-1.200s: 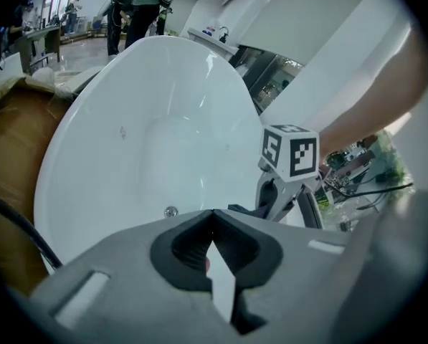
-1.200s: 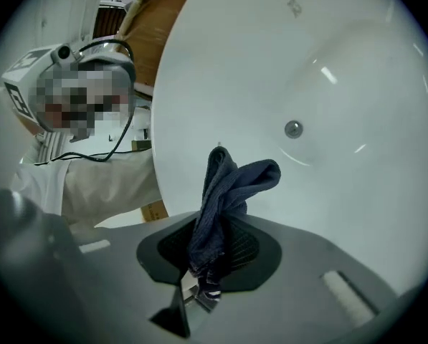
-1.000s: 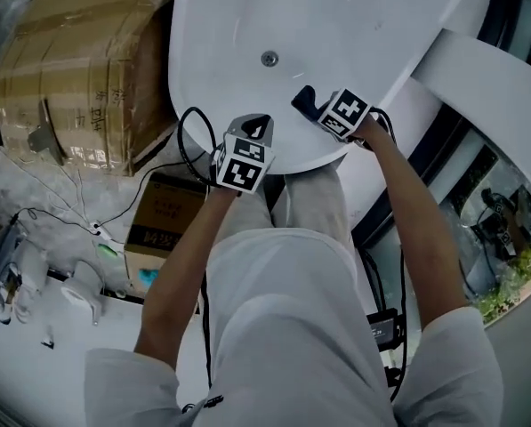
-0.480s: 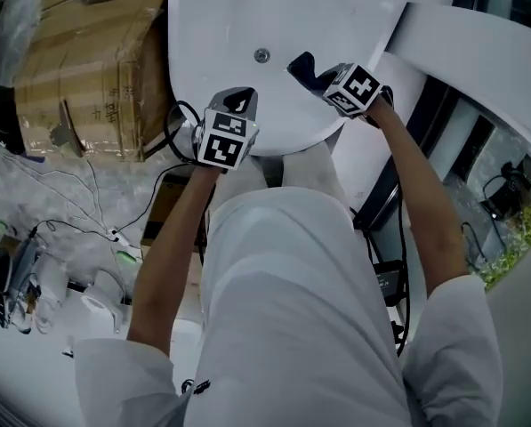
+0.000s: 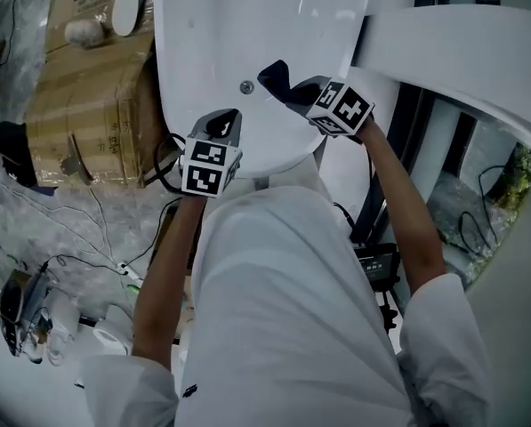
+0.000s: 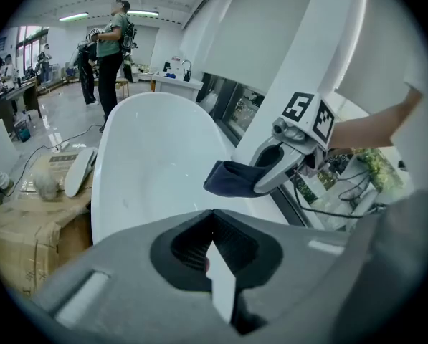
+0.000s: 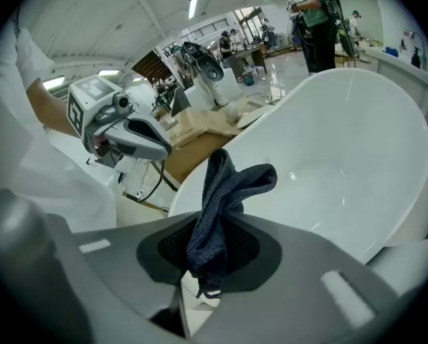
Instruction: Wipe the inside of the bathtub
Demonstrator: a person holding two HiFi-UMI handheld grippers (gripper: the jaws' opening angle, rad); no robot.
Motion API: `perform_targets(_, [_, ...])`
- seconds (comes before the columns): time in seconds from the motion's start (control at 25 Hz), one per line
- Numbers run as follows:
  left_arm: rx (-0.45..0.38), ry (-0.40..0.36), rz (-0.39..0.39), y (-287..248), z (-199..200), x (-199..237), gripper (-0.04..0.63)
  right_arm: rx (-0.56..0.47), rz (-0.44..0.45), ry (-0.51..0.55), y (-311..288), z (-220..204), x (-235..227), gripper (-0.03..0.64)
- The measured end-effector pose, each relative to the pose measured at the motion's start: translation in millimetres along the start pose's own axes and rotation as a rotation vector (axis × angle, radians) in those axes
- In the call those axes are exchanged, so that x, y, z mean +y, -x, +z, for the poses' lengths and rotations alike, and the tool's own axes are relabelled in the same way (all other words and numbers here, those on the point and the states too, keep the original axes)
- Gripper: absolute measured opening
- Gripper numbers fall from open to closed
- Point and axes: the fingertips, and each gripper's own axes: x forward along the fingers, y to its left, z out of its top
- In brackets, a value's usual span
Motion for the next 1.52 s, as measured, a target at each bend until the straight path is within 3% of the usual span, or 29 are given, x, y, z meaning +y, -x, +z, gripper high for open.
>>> perform_targets(0.12, [-0.034,-0.002,0.000,9.0,21.1,-6.5,-0.002,-0.066,-0.010,-0.014,20.5,11.9,4.6,0.069])
perform_targets(0.28, [-0.064,-0.031,-0.022,25.7,38.0,-16.3,-0.002,-0.109,-0.027,0.042,42.6,25.5,26.5,0.069])
perform_targets(0.52, [-0.119,-0.086,-0.032,57.5,60.6,-23.7,-0.002,-0.181,-0.123,0.098,80.8,55.2,58.1,0.069])
perform_targets(0.72, [-0.258,-0.134,-0.039,102.4,85.9,-16.1,-0.002,-0.380,-0.217,0.006,111.0,94.2,87.5,0.069])
perform_targets(0.84, [-0.326,-0.167,-0.084,129.1,95.2,-8.2,-0.002,-0.505,-0.243,-0.062,118.2,111.7,110.3,0.069])
perform_targets(1.0, [-0.391,-0.129,-0.145,160.8,114.4,-5.4,-0.002,-0.639,-0.334,-0.144,161.1,134.2,133.8,0.069])
perform_targets(1.16, [-0.499,-0.062,-0.180,208.8,140.0,-18.7,-0.002,-0.865,-0.430,-0.284,227.2,159.2,164.6,0.069])
perform_targets(1.32, [-0.567,-0.055,-0.178,248.6,143.0,-42.2,-0.002,-1.031,-0.460,-0.242,266.1,172.7,206.0,0.069])
perform_targets(1.52, [-0.555,-0.111,-0.138,266.0,127.4,-97.4,-0.002,-1.081,-0.506,-0.170,287.7,143.4,247.7,0.069])
